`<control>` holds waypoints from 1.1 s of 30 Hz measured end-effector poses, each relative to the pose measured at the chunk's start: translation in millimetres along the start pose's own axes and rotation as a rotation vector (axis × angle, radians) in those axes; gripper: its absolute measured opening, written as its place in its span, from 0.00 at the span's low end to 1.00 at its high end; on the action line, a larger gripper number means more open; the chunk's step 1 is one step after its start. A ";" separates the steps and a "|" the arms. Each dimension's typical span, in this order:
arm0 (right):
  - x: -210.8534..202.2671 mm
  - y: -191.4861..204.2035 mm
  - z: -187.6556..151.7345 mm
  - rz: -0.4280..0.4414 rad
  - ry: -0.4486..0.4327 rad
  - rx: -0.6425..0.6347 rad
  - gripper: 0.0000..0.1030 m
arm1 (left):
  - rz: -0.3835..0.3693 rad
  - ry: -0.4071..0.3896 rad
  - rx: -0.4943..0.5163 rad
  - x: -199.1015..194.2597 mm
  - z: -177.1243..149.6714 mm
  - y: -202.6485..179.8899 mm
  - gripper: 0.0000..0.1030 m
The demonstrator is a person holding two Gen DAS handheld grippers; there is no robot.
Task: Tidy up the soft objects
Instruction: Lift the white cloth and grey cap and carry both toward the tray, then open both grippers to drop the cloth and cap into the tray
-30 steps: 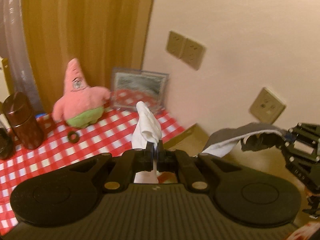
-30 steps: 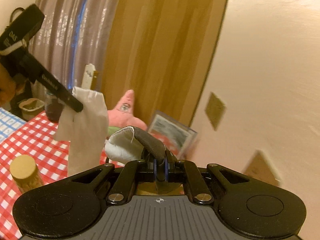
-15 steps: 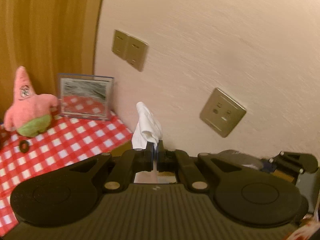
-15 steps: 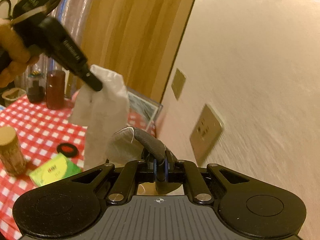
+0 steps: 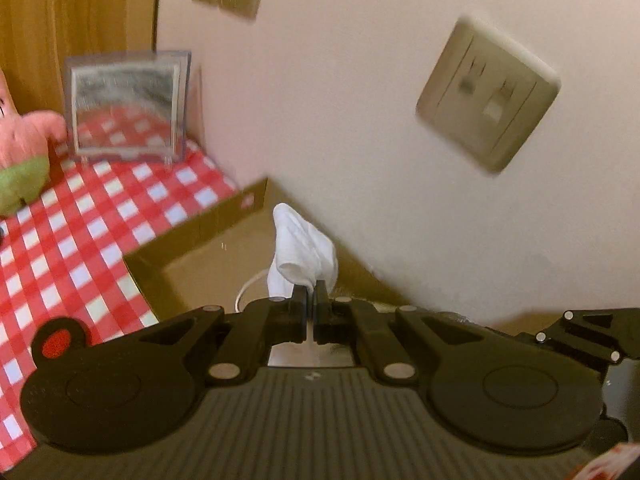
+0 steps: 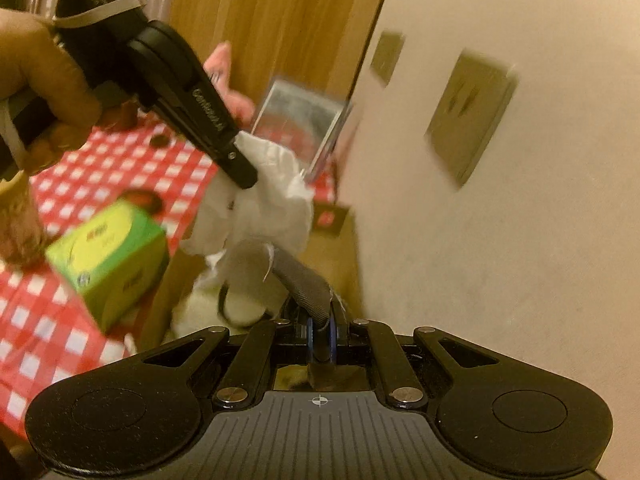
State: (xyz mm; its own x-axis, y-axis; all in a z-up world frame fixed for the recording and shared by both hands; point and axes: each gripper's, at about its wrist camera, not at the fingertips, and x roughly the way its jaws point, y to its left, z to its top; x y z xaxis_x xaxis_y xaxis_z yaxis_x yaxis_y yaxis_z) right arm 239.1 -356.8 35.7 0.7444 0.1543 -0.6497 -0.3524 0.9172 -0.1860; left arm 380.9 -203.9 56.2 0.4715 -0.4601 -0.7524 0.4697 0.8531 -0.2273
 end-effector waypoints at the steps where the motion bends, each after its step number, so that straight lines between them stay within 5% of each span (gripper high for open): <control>1: 5.9 2.9 -3.8 0.015 0.024 -0.008 0.07 | -0.002 0.012 0.001 6.7 -4.2 1.1 0.01; 10: 63.9 15.5 -24.8 0.135 0.194 0.017 0.07 | -0.011 0.085 -0.004 48.0 -30.0 11.7 0.04; 15: 97.2 24.0 -25.6 0.164 0.249 0.012 0.07 | -0.008 0.094 0.009 51.9 -33.9 19.1 0.34; 33: 141.7 12.2 -3.0 0.114 0.205 0.050 0.08 | 0.079 0.014 0.043 3.4 -50.3 50.1 0.50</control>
State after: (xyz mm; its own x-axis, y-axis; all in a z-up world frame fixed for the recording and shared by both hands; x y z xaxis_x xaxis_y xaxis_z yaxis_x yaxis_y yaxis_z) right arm 338.5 -324.8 -60.8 0.5689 0.1848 -0.8014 -0.3954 0.9159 -0.0695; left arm 368.5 -150.3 11.1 0.4982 -0.3881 -0.7754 0.4636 0.8749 -0.1401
